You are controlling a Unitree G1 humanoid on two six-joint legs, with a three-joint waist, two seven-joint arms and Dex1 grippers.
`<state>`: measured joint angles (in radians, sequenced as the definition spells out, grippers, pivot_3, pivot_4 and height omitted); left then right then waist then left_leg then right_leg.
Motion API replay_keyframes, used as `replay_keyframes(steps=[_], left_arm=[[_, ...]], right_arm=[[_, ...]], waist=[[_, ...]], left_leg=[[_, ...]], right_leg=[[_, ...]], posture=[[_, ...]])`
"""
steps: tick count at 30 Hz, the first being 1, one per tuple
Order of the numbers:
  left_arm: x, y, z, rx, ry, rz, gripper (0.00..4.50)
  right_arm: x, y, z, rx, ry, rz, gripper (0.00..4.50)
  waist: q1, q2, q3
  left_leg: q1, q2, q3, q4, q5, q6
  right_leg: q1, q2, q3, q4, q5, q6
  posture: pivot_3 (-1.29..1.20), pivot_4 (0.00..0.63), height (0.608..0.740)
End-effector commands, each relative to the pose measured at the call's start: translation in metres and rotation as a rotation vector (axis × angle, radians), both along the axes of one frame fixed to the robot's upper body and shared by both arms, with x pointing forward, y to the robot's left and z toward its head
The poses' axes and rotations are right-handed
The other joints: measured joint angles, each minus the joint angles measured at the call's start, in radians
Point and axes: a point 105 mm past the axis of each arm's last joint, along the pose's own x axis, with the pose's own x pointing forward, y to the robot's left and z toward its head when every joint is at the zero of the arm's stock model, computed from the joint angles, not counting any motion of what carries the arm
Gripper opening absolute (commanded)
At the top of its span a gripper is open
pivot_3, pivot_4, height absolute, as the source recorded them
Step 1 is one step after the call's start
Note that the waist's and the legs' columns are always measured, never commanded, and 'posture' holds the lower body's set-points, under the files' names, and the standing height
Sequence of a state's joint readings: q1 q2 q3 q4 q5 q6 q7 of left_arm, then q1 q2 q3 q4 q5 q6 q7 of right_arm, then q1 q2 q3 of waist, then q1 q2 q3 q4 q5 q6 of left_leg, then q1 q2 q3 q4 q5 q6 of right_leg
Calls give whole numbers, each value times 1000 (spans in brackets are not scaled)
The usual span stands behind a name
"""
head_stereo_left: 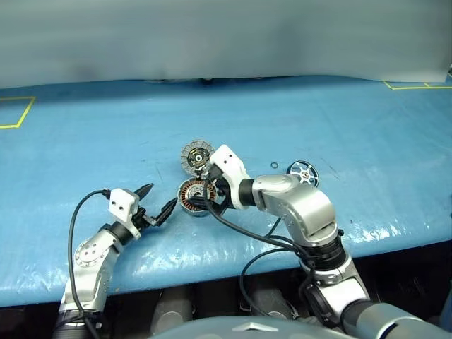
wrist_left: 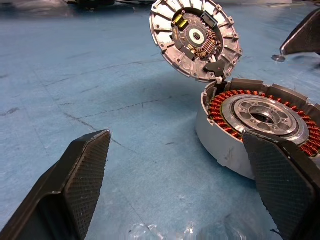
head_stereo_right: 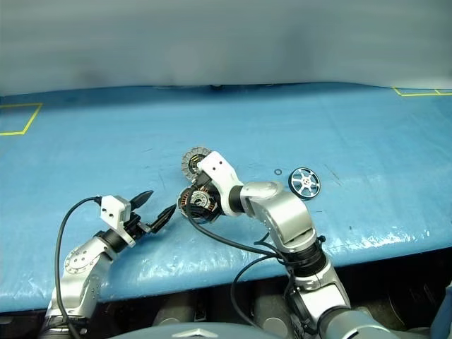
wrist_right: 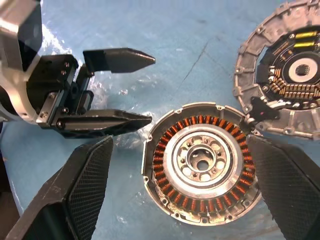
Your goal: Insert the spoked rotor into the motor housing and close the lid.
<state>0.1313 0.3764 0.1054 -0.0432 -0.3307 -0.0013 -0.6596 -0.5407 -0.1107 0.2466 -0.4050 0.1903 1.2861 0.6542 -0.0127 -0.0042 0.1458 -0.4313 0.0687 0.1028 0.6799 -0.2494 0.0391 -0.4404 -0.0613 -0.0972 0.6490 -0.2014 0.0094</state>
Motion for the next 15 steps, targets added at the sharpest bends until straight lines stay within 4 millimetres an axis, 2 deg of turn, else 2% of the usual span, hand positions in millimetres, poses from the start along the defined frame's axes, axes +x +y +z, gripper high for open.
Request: replay_keyframes(steps=[1, 4, 8, 10, 12, 15], left_arm=[[-3, 2, 18, -6, -57, -28, 4500], [-6, 1, 19, -12, -55, -47, 4500], [-6, -2, 20, -26, -56, -63, 4500], [-6, -4, 20, -31, -46, -78, 4500], [-4, -6, 20, -35, -39, -92, 4500], [-1, -8, 21, -36, -42, -102, 4500]], right_arm=[[16, -25, 28, 95, -208, -78, 4456], [38, -71, 9, 49, -259, -291, 4456], [44, -118, -26, 76, -151, -553, 4456], [42, -130, -46, 81, -95, -638, 4456], [42, -133, -60, 66, -66, -672, 4456], [46, -135, -70, 74, -40, -703, 4456]], waist=[[1, 0, 0], [4, 0, 0], [1, 0, 0], [-2, 0, 0], [-5, 0, 0], [-8, 0, 0]], left_leg=[[0, 0, 0, 0, 0, 0], [0, -1, -1, 0, 0, 1], [0, -2, 1, 0, -1, 2], [0, -2, 3, 0, -1, 2], [0, -2, 3, 0, 0, 1], [1, -1, 2, 0, 1, -1]], right_leg=[[0, 0, 0, 0, 0, 0], [-2, 0, 0, -3, -1, -1], [2, 0, 2, -4, 0, 1], [1, 1, 3, -3, 1, 2], [0, 2, 3, -1, 1, 2], [-1, 2, 3, 1, 0, 0]], posture=[[0, 150, 740], [0, 150, 740], [0, 150, 740], [0, 150, 740], [0, 150, 740], [0, 150, 740]])
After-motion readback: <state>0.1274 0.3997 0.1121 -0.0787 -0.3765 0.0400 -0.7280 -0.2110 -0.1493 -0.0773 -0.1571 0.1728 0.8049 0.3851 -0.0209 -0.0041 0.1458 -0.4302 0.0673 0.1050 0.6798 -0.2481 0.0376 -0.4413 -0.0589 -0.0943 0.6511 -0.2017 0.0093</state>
